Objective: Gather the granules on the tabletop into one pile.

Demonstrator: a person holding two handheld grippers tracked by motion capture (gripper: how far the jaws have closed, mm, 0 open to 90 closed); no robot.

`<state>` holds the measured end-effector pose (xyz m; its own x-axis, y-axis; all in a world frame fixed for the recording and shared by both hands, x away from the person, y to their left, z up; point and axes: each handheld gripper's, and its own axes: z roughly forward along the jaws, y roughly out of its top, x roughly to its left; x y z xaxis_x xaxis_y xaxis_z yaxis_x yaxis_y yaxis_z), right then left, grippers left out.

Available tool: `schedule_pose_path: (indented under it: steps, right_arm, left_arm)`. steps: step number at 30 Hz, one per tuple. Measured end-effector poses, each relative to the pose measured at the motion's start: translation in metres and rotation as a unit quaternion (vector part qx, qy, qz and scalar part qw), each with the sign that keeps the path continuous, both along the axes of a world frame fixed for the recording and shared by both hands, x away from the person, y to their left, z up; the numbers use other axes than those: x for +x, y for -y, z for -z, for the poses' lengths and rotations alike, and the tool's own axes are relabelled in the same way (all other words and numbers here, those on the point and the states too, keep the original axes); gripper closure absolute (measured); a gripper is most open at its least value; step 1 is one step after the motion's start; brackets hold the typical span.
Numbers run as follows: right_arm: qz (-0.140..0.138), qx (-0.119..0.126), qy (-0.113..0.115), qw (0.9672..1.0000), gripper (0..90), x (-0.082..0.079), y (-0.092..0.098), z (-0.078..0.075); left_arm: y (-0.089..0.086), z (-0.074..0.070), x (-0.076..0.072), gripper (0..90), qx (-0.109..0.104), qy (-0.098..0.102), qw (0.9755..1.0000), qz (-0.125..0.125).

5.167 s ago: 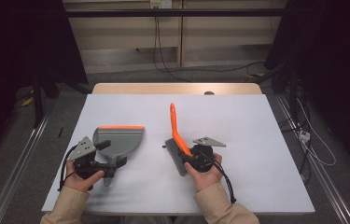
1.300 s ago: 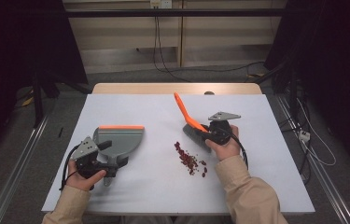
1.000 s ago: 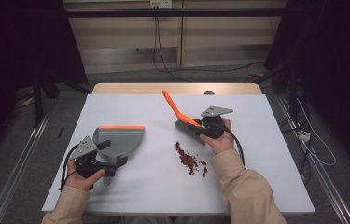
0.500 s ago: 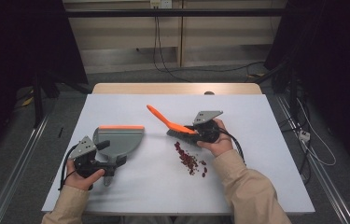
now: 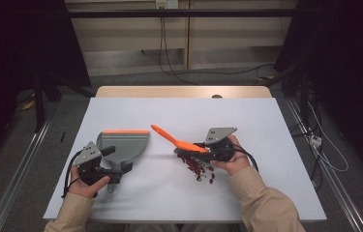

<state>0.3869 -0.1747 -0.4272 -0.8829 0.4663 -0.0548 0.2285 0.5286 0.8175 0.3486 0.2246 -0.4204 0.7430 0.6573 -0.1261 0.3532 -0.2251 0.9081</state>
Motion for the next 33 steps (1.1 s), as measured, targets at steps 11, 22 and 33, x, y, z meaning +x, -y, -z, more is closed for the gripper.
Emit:
schedule_pose_path:
  steps: [11,22,33]
  right_arm:
    - [0.033,0.031,0.005,0.9990,71.2,-0.005,0.004,-0.005]
    - [0.203,0.070,0.010,0.9767,71.2,-0.033,0.036,-0.012]
    - [0.358,0.084,0.019,0.9296,71.2,-0.082,0.041,0.001]
  left_arm:
    - [0.000,-0.001,0.000,5.5,-0.004,0.000,1.0000,0.000]
    - [-0.001,-0.001,0.001,5.5,-0.012,0.002,0.9998,0.013]
    - [0.000,-0.003,-0.002,5.5,-0.013,0.007,0.9998,0.015]
